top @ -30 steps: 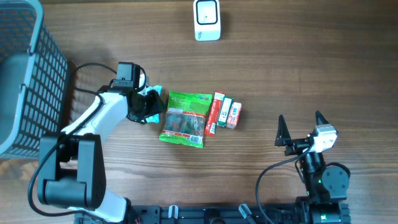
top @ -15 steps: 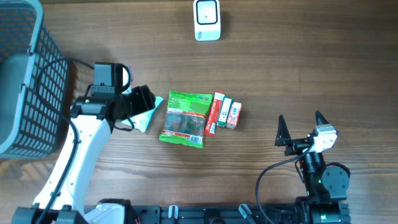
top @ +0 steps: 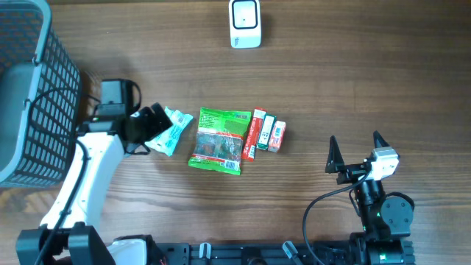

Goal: Scan the item barcode
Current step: 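Regrasp the wipes pack with the left gripper and lift it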

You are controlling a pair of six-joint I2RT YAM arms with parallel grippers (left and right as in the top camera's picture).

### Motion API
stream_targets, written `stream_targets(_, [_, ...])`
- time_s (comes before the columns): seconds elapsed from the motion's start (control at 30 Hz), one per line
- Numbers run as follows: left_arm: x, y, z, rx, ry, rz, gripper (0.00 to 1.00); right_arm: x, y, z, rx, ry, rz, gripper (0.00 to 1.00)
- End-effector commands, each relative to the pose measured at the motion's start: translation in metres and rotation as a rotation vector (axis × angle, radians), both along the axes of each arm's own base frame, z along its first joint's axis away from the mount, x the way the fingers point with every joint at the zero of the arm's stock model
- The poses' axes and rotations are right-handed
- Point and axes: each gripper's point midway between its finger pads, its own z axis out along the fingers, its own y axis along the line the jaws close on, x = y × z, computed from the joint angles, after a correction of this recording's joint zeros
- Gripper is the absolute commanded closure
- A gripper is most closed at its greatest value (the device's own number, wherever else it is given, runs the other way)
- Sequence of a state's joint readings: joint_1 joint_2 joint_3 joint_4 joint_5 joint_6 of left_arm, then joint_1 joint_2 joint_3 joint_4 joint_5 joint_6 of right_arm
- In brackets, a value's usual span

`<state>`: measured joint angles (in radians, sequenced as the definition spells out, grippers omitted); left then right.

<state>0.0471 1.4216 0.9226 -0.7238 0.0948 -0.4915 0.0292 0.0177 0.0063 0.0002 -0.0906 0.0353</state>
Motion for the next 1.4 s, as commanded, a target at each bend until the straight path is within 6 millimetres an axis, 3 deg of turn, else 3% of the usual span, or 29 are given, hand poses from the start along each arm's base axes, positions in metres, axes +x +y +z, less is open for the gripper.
stream_targets(0.0, [-0.007,0.000,-0.015,-0.138,0.052,-0.008,0.00,0.000,0.002,0.002,-0.008,-0.009,0.012,0.00])
stream_targets(0.13, [-0.006,-0.021,-0.035,-0.285,0.062,-0.074,0.00,0.000,0.002,0.002,-0.008,-0.009,0.012,0.00])
stream_targets(0.37, [0.011,-0.018,-0.057,-0.277,0.028,-0.076,0.00,0.000,0.002,0.002,-0.008,-0.009,0.012,0.00])
stream_targets(0.47, [0.004,-0.019,-0.065,-0.282,0.056,-0.074,0.00,0.000,0.002,0.002,-0.008,-0.009,0.012,0.00])
stream_targets(0.57, [-0.009,-0.017,-0.075,-0.266,0.103,-0.068,0.11,0.000,0.002,0.002,-0.008,-0.009,0.012,0.00])
stream_targets(0.63, [-0.012,-0.028,-0.066,-0.314,0.090,-0.132,0.21,0.000,0.002,0.002,-0.008,-0.009,0.012,0.00])
stream_targets(0.83, [-0.010,-0.031,-0.004,-0.281,0.009,-0.195,0.23,0.000,0.002,0.002,-0.008,-0.009,0.012,0.00])
stream_targets(0.97, [-0.003,-0.004,0.019,-0.077,-0.077,-0.180,0.16,0.000,0.002,0.002,-0.008,-0.009,0.012,0.00])
stream_targets(1.03, [0.006,-0.001,0.024,-0.019,-0.133,-0.258,0.15,0.000,0.002,0.002,-0.008,-0.009,0.012,0.00])
stream_targets(1.1, [0.019,0.001,0.021,0.034,-0.186,-0.352,0.15,0.000,0.002,0.002,-0.008,-0.009,0.012,0.00])
stream_targets(1.2, [0.031,0.002,0.008,0.105,-0.210,-0.503,0.26,0.000,0.002,0.002,-0.008,-0.009,0.012,0.00])
stream_targets(1.37, [0.023,0.001,-0.040,0.070,-0.077,-0.570,0.21,0.000,0.002,0.002,-0.008,-0.009,0.012,0.00])
